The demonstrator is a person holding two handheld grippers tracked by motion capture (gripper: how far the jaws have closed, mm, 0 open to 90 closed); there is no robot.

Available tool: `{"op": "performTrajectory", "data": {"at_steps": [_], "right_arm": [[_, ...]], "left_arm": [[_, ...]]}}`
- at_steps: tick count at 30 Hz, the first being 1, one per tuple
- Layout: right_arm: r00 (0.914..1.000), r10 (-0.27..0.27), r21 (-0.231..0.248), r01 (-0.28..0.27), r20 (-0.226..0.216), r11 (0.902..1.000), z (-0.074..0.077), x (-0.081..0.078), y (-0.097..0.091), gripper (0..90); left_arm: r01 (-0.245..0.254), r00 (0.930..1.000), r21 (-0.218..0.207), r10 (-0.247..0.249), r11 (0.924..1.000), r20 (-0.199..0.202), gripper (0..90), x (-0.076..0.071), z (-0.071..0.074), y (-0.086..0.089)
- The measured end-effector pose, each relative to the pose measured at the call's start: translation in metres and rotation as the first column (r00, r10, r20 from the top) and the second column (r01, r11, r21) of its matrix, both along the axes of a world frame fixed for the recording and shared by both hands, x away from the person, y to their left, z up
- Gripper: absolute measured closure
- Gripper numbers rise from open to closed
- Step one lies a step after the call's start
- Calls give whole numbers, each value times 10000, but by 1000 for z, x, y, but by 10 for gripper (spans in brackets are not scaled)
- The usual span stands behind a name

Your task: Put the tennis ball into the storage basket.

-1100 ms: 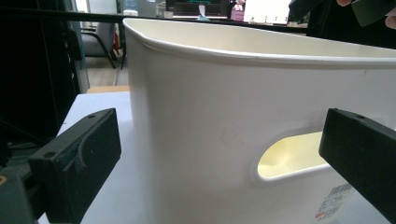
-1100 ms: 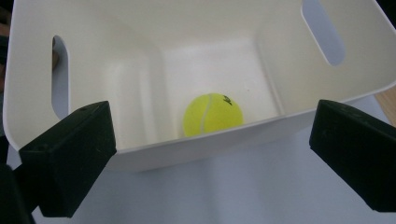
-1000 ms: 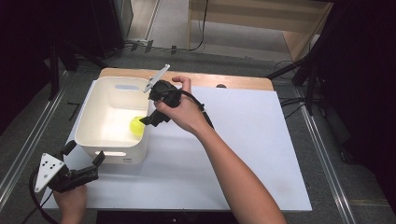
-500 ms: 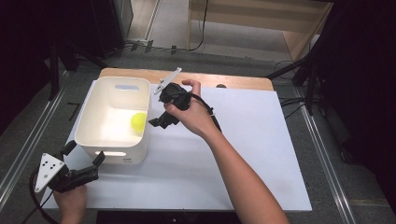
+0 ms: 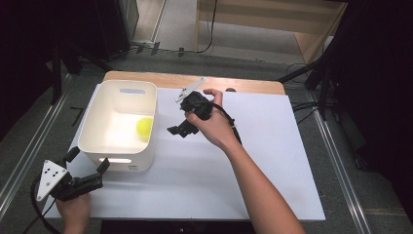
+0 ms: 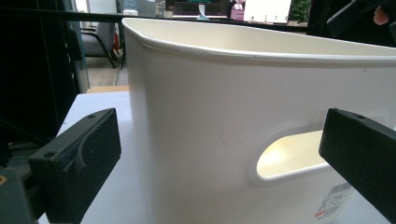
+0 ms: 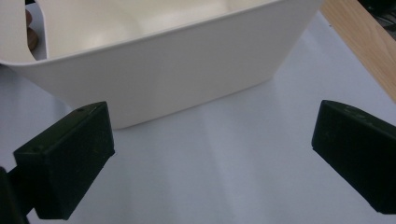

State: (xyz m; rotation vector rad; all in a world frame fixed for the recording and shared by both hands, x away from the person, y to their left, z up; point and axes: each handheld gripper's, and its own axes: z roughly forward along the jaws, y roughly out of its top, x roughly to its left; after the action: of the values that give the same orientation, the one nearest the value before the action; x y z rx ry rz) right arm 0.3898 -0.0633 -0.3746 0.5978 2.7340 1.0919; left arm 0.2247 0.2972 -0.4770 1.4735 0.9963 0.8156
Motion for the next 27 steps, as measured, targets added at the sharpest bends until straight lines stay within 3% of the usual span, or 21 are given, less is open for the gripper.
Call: {"op": "performTrajectory", "data": {"at_steps": [6,27], "right_arm": [[9991,-377,247,373,172,9990,-5,-2,-16,0],[9921,-1256,690,1252,7,9897,-24,-17,-60,0]], "left_arm": [[6,10000,1,-6,10000,-1,0,0,0,0],[-19,10000,55,19,10000,-35,0,0,0,0]]}}
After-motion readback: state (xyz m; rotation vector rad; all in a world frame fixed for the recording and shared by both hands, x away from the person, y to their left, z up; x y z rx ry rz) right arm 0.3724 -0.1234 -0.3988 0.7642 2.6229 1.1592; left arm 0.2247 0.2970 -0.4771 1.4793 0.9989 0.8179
